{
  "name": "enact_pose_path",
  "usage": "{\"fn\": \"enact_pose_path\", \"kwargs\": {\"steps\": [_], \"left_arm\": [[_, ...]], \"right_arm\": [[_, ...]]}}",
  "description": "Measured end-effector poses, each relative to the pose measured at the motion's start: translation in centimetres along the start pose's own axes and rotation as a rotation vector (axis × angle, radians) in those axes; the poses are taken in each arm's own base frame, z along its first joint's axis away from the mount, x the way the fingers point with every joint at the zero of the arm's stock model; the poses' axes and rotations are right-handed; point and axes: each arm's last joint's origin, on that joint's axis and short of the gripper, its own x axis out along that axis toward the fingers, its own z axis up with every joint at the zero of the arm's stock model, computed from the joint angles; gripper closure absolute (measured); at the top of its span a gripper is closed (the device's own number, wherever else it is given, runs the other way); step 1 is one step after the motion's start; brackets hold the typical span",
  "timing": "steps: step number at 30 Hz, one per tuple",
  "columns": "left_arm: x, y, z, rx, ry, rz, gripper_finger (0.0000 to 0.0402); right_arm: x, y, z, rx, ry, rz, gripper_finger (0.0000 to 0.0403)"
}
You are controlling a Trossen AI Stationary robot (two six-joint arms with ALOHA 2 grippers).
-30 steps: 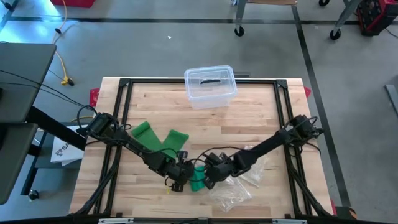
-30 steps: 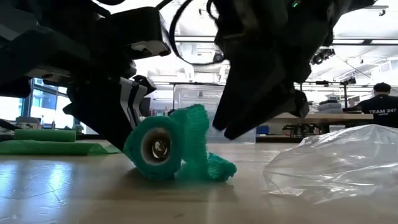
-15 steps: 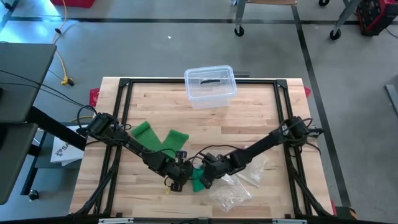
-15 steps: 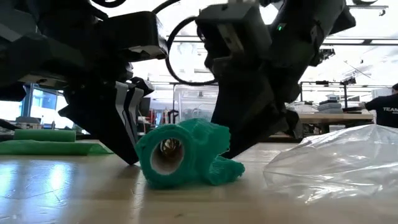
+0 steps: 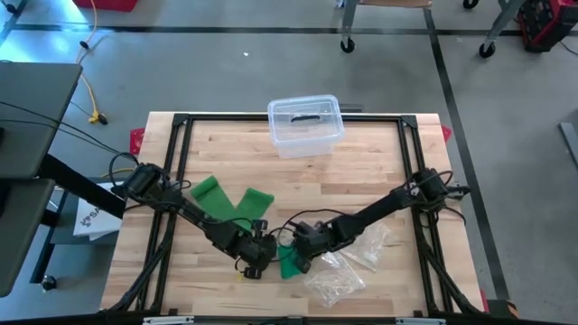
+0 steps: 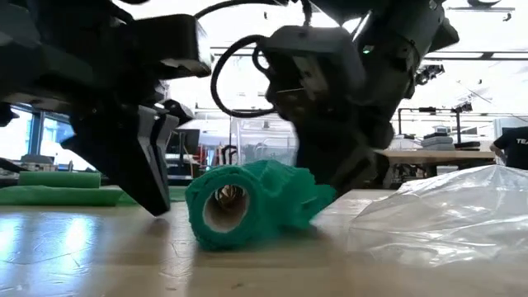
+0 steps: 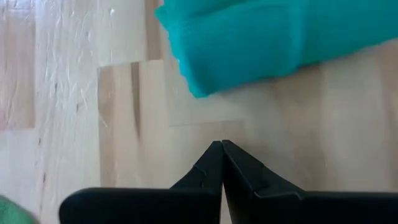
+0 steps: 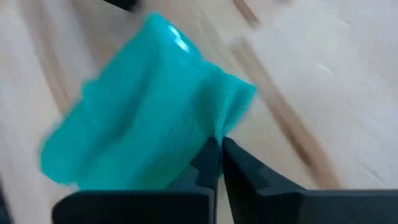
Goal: Roll bandage
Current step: Roll the blue bandage
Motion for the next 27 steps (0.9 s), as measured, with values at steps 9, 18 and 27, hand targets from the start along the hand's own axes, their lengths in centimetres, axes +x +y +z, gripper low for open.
{"fn": "enact_pose_path", "kwargs": {"steps": [9, 18, 27], "left_arm": [[-0.5, -1.3, 0.8, 0.092, -0.114, -0.047, 0.0401], [-0.5, -0.6, 3.0, 0.158, -0.304, -0.059, 0.0397], [0.2, 2.1, 4.3, 0.157, -0.347, -0.016, 0.0397]], "right_arm": [[-6.5, -1.1, -0.1, -0.022, -0.008, -0.195, 0.0402], [-10.7, -1.2, 0.4, -0.056, -0.063, -0.189, 0.0402], [-11.4, -1.6, 1.1, -0.090, -0.081, -0.180, 0.0403]]}}
